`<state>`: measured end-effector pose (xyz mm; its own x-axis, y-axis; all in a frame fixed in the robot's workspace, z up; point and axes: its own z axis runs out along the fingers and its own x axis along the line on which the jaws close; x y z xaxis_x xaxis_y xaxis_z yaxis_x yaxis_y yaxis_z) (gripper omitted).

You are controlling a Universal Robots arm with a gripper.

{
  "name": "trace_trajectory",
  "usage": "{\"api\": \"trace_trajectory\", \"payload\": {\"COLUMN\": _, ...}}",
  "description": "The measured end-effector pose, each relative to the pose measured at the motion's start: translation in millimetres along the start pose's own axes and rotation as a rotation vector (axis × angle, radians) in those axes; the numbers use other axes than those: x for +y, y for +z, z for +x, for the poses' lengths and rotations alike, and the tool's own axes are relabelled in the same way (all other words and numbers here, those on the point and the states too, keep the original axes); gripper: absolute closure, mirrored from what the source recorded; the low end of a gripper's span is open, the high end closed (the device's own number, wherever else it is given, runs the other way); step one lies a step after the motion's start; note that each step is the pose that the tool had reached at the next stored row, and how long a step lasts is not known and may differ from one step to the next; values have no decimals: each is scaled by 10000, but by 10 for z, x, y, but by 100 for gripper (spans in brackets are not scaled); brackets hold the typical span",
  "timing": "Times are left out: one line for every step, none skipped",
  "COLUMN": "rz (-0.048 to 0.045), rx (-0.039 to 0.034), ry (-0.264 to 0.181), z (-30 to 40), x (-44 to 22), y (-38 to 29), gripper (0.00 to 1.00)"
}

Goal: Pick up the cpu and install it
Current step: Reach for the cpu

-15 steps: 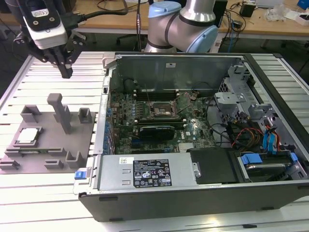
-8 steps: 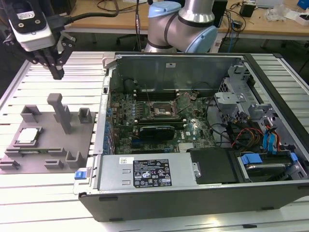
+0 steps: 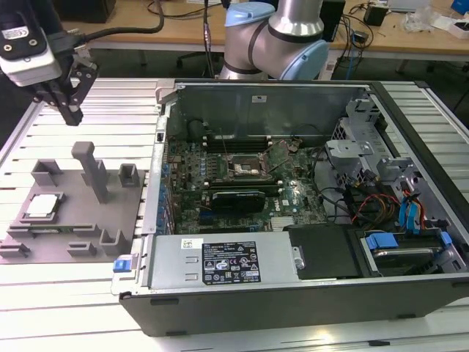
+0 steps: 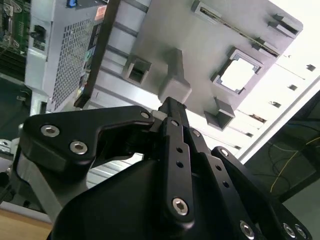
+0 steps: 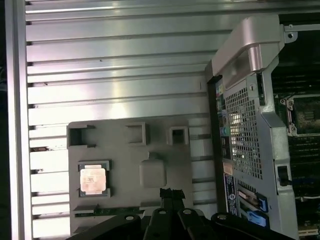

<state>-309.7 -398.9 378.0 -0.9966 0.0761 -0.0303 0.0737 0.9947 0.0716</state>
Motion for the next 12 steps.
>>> {"api": "trace_trajectory", "payload": {"rz": 0, "rx": -1, "ry": -1, "z": 63, "x": -6, "y": 20, "gripper": 89}}
{"api": "trace_trajectory", "payload": {"rz": 0, "rx": -1, "ry": -1, "z": 88, "x": -9, "y": 27, "gripper": 89}}
{"api": "trace_trajectory", "payload": {"rz": 0, "rx": 0, "ry": -1, "z": 116, "x": -12, "y": 38, "gripper": 89}}
{"api": "trace_trajectory", "payload": {"rz": 0, "rx": 0, "ry": -1, "z": 159, "x": -17, "y": 54, "gripper": 89}}
{"api": "trace_trajectory", "payload": {"rz": 0, "rx": 0, "ry": 0, "z": 182, "x": -20, "y": 66, "gripper": 89}}
{"api": "trace_trajectory", "payload": {"rz": -1, "rx": -1, "ry": 0, "z": 197, "x": -25, "y": 78, "gripper": 89}}
{"api": "trace_trajectory", "payload": {"rz": -2, "rx": -2, "ry": 0, "z": 212, "x": -32, "y": 94, "gripper": 89}}
{"api": "trace_trajectory", "payload": {"rz": -2, "rx": -2, "ry": 0, "z": 224, "x": -37, "y": 106, "gripper": 89}}
{"api": "trace_trajectory", "payload": {"rz": -1, "rx": -1, "ry": 0, "z": 249, "x": -45, "y": 129, "gripper": 89}}
{"api": "trace_trajectory", "payload": {"rz": 0, "rx": -1, "ry": 0, "z": 267, "x": -50, "y": 145, "gripper": 89}}
{"api": "trace_trajectory", "payload": {"rz": 0, "rx": 0, "ry": 0, "z": 281, "x": -54, "y": 158, "gripper": 89}}
{"api": "trace_trajectory", "payload": {"rz": 0, "rx": -1, "ry": 0, "z": 310, "x": -64, "y": 189, "gripper": 89}}
